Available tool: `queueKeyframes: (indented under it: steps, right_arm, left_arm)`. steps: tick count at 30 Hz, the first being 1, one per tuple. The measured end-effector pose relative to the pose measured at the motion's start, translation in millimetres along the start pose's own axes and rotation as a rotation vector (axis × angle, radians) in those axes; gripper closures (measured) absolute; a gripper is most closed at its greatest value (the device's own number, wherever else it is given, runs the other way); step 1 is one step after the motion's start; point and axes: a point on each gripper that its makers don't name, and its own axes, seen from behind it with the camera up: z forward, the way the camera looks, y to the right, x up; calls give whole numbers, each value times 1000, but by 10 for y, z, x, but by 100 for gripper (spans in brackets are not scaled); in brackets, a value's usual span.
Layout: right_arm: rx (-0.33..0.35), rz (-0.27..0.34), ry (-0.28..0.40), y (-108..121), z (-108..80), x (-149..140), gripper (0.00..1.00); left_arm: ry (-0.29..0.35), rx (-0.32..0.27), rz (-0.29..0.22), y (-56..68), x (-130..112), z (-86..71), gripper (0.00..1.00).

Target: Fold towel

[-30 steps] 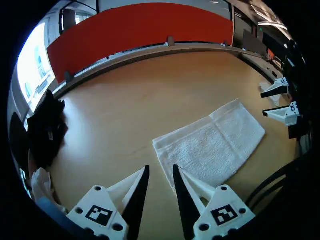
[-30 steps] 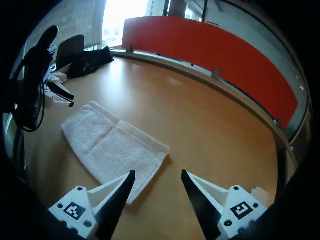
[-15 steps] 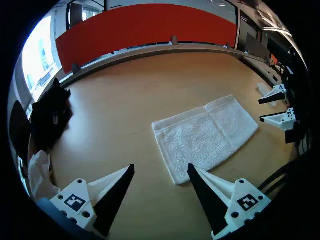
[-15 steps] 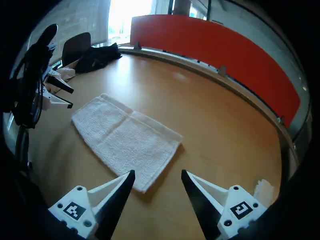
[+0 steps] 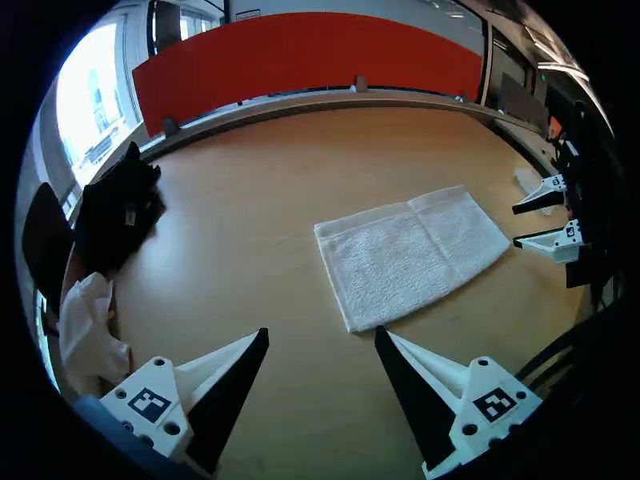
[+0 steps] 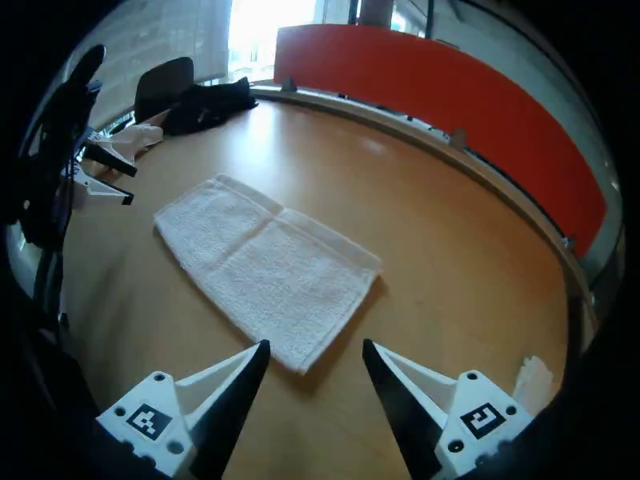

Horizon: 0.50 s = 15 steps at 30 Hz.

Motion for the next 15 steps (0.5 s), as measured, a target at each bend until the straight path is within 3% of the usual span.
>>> queueKeyframes:
  steps: [11,15]
  right_arm:
    - [24,-17,-19,-41,20,-85,11]
    - [42,-25,-38,-61,41,-140,17]
  left_arm:
    - [0,16,-24,-23,-112,-109,1]
    - [-6,27,-32,-59,-175,-147,1]
